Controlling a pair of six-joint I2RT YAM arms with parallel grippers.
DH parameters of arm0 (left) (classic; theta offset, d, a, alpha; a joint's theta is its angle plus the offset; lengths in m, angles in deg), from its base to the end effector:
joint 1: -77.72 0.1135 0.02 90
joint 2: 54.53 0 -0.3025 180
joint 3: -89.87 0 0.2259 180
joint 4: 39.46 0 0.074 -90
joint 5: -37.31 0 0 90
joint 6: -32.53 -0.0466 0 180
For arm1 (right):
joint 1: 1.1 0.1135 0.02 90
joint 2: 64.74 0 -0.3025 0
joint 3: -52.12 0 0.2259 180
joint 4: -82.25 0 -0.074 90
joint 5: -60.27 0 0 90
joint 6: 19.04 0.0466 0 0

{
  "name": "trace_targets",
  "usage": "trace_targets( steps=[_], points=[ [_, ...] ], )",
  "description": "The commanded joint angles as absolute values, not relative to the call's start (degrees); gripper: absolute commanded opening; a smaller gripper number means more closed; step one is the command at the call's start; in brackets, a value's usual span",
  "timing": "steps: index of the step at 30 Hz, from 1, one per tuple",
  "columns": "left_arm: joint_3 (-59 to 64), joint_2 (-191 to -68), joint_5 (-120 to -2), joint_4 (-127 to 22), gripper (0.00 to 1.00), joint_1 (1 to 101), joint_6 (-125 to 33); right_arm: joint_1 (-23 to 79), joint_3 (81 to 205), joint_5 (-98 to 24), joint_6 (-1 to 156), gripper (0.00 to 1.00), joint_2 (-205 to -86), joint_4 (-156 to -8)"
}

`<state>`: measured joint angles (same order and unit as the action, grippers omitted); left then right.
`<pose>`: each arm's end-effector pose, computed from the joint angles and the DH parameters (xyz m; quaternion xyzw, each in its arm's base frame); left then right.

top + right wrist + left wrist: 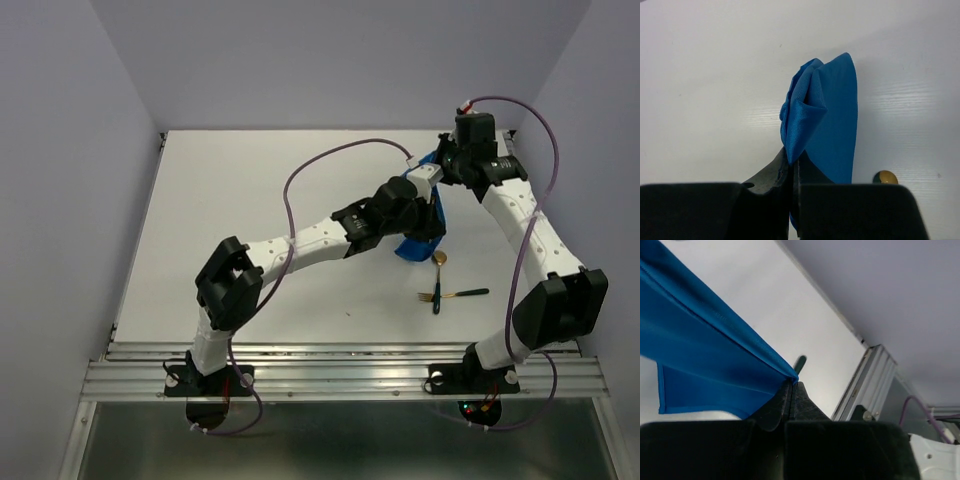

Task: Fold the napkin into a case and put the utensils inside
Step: Turn over the upper triangle folded napkin at the center of the board.

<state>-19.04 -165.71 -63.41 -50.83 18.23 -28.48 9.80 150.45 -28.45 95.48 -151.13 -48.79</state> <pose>0.2319 -0.4106 0.3584 0.2616 0.7399 -0.4820 0.3897 0.3127 0.0592 0.3895 0.1111 0.8881 0.1262 0.4279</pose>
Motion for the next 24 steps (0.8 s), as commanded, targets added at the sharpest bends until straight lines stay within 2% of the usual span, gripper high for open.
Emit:
trace_targets(
  steps=[1, 5, 10, 15, 24],
  points=[
    [-25.0, -165.7, -73.2, -43.5, 0.0, 18.9, -26.0, 9.8, 163.2, -24.8, 89.2, 0.01, -154.6, -41.7],
    [-23.5, -167.4, -80.6, -33.7, 0.0, 20.9, -21.6, 9.8, 173.7, -25.2, 87.6, 0.01, -158.9, -37.7],
    [-20.1, -171.6, -89.3, -19.1, 0.0, 24.5, -11.9, 10.3, 179.4, -24.6, 86.3, 0.01, -166.4, -35.2],
    [-14.7, -170.0, -89.2, -15.9, 0.0, 25.4, -11.1, 12.8, 184.8, -25.1, 85.9, 0.01, -171.6, -33.5],
    [-0.7, -162.3, -89.1, -13.2, 0.0, 28.8, -12.3, 19.3, 172.6, -30.1, 91.4, 0.01, -171.4, -43.9]
  ],
)
